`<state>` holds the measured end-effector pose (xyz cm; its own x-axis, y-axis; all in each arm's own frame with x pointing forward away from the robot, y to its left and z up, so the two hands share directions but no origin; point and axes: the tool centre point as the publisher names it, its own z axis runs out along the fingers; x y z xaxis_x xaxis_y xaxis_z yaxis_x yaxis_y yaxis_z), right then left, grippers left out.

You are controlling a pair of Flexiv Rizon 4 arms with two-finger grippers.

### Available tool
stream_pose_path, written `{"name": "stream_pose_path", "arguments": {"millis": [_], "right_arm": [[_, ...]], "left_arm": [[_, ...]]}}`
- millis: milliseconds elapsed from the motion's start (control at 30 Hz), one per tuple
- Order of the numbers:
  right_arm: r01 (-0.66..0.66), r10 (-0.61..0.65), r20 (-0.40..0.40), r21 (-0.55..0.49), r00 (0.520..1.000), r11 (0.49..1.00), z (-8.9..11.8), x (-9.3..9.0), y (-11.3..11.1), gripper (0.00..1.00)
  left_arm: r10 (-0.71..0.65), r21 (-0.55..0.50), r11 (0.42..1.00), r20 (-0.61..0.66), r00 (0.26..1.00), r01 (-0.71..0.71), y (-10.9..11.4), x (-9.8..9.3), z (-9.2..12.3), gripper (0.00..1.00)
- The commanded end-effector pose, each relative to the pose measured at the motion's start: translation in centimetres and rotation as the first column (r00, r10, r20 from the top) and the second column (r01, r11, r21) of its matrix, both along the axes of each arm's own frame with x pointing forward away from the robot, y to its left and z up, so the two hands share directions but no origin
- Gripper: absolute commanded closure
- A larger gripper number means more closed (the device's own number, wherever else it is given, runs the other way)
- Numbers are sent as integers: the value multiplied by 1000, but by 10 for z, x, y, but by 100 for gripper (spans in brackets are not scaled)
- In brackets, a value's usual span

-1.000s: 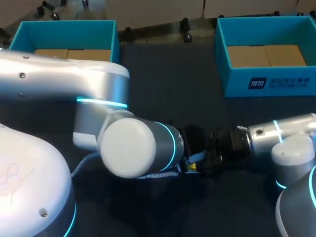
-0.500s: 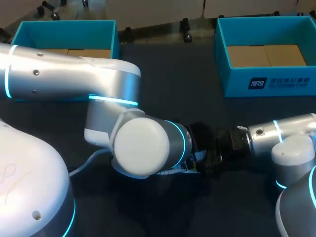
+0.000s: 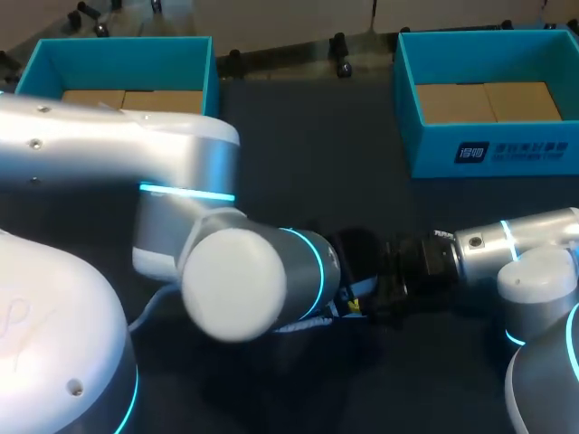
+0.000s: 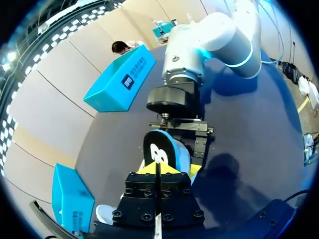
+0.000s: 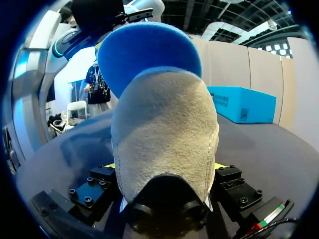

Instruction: Take the shoe out of the shoebox, open the shoe tongue, remove and reinsert the insole, then place the shoe into the shoebox

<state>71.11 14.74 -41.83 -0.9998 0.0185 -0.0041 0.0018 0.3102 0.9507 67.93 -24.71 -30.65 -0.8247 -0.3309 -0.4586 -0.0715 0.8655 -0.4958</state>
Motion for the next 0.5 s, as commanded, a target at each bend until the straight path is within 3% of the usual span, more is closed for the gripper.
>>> {"name": "stream_pose_path", "arguments": {"millis": [33,133,233,500], "right_arm": [[1,-1,0,-4,1000,1000,-1,-1,2,100],[1,-1,0,-4,1000,1000,-1,-1,2,100],[1,-1,0,-4,1000,1000,-1,-1,2,100],[1,-1,0,-4,1000,1000,-1,-1,2,100]], "left_arm": [[0,-14,1000,5,1000,0,13,-8,8,100],[1,-14,1000,-1,1000,-1,13,-12,11,100],[0,-7,1000,-8,1000,0,13,-16,13,75],[16,0,1000,-1,1000,-16,12,-27,13,58]]}}
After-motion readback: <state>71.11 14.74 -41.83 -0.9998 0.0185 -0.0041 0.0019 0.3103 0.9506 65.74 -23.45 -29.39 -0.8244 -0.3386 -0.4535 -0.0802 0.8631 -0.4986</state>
